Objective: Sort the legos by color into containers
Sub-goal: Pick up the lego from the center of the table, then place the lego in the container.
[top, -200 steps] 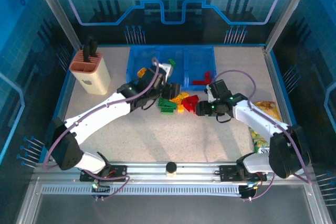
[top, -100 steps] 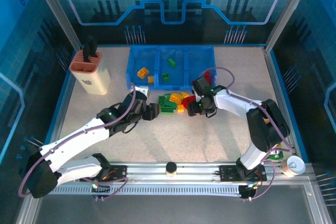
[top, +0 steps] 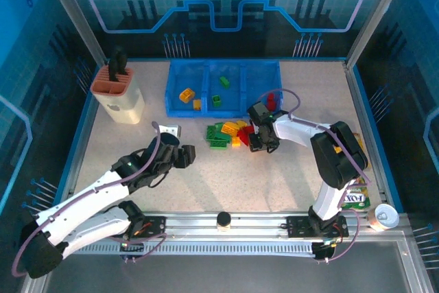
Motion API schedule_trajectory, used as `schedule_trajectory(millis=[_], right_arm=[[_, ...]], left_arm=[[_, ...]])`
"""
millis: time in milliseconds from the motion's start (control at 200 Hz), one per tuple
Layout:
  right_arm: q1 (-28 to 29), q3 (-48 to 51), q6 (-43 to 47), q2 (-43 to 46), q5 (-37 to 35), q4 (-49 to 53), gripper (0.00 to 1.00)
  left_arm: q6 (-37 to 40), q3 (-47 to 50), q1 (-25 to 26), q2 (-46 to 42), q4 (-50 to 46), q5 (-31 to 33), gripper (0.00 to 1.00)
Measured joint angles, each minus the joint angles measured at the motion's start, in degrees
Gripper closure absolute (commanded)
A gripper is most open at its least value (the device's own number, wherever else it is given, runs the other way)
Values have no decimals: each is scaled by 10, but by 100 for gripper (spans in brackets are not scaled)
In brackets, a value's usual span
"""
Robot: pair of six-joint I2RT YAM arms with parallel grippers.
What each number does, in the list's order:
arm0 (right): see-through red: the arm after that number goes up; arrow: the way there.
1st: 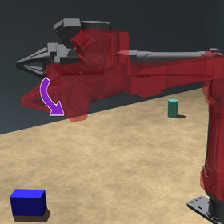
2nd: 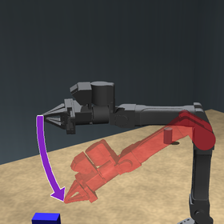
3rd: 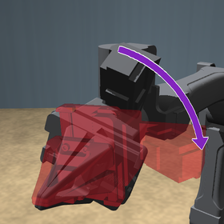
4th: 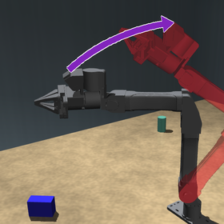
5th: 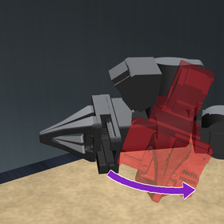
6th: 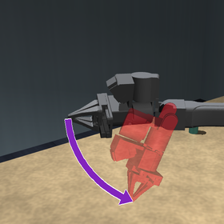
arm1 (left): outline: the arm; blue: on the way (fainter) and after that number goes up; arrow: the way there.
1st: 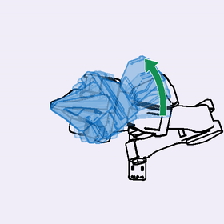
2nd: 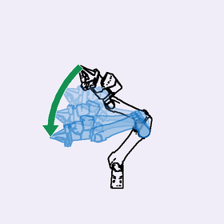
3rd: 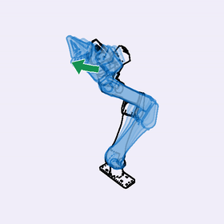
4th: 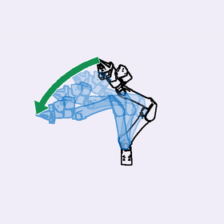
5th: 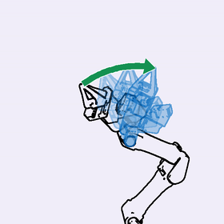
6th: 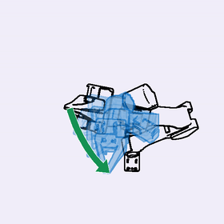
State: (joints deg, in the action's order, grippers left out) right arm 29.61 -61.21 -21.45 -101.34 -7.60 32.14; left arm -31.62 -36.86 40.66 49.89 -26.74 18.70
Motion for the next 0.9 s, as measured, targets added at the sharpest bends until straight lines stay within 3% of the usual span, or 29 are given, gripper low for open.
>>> schedule_trajectory(millis=[215,535,695,901], right_arm=[[1,2,-4,18,-16,6,74],[-10,-9,2,139,-36,34,75],[-52,-83,24,120,-30,59,75],[-94,-236,51,12,-19,76,73]], left_arm=[[0,3,0,-1,0,4,39],[-14,20,0,0,1,5,41],[-31,38,2,0,2,0,42],[-56,46,36,0,3,0,43]])
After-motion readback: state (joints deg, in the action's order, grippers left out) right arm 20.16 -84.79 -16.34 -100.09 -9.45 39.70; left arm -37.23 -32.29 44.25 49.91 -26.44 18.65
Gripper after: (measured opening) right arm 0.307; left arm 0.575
